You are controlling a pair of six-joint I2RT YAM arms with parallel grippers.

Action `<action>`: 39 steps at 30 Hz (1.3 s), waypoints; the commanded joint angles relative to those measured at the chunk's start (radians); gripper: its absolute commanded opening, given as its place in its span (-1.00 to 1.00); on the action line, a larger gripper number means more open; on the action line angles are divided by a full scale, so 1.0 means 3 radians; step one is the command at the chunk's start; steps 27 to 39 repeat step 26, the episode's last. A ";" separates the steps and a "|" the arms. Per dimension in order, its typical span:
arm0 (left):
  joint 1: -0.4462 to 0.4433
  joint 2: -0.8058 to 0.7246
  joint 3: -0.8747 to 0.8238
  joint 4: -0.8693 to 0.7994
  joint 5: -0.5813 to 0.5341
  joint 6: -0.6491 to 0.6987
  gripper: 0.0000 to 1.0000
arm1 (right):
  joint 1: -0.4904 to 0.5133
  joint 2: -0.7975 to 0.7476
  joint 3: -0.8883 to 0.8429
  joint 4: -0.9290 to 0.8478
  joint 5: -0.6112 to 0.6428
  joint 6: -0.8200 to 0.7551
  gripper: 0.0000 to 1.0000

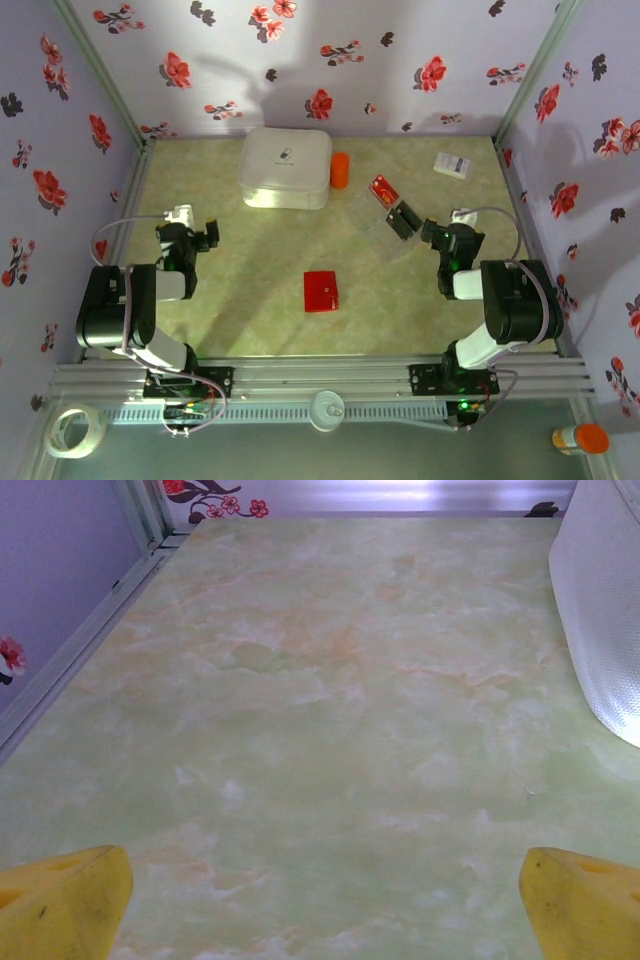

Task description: Put the credit cards into the card holder

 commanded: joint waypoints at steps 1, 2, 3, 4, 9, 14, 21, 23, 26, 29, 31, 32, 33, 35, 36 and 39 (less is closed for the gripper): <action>0.0028 0.0022 0.0040 0.0066 0.0031 0.0001 1.00 | 0.0015 -0.0006 0.0075 0.0049 0.0058 -0.0065 0.99; 0.0033 0.0024 0.0039 0.0068 0.0030 0.0006 1.00 | 0.0014 -0.0001 0.0075 0.0051 0.0061 -0.0065 0.99; 0.0028 0.0018 0.0032 0.0078 0.0027 0.0001 1.00 | 0.0015 -0.0004 0.0075 0.0049 0.0058 -0.0065 0.99; 0.0021 0.0008 0.0015 0.0099 0.0011 0.0004 1.00 | 0.0015 -0.0008 0.0073 0.0054 0.0058 -0.0065 0.99; 0.0006 0.0007 -0.0001 0.0130 -0.0065 0.0001 1.00 | 0.0015 -0.0008 0.0075 0.0054 0.0061 -0.0065 0.99; 0.0006 0.0006 -0.0003 0.0135 -0.0067 0.0001 1.00 | 0.0015 -0.0004 0.0075 0.0049 0.0058 -0.0065 0.99; 0.0009 0.0007 -0.0001 0.0135 -0.0064 0.0001 1.00 | 0.0008 0.0022 0.0120 -0.0004 0.0033 -0.0064 0.99; 0.0007 0.0008 -0.0001 0.0135 -0.0065 0.0003 1.00 | -0.0003 0.0018 0.0118 -0.0008 0.0009 -0.0053 0.99; 0.0006 0.0006 -0.0001 0.0134 -0.0064 0.0001 1.00 | -0.0010 -0.0013 0.0069 0.0047 -0.0016 -0.0060 0.99; 0.0006 0.0006 -0.0001 0.0134 -0.0064 0.0001 1.00 | -0.0010 -0.0013 0.0069 0.0047 -0.0016 -0.0060 0.99; 0.0006 0.0006 -0.0001 0.0134 -0.0064 0.0001 1.00 | -0.0010 -0.0013 0.0069 0.0047 -0.0016 -0.0060 0.99; 0.0006 0.0006 -0.0001 0.0134 -0.0064 0.0001 1.00 | -0.0010 -0.0013 0.0069 0.0047 -0.0016 -0.0060 0.99; 0.0006 0.0006 -0.0001 0.0134 -0.0064 0.0001 1.00 | -0.0010 -0.0013 0.0069 0.0047 -0.0016 -0.0060 0.99; 0.0006 0.0006 -0.0001 0.0134 -0.0064 0.0001 1.00 | -0.0010 -0.0013 0.0069 0.0047 -0.0016 -0.0060 0.99; 0.0006 0.0006 -0.0001 0.0134 -0.0064 0.0001 1.00 | -0.0010 -0.0013 0.0069 0.0047 -0.0016 -0.0060 0.99; 0.0006 0.0006 -0.0001 0.0134 -0.0064 0.0001 1.00 | -0.0010 -0.0013 0.0069 0.0047 -0.0016 -0.0060 0.99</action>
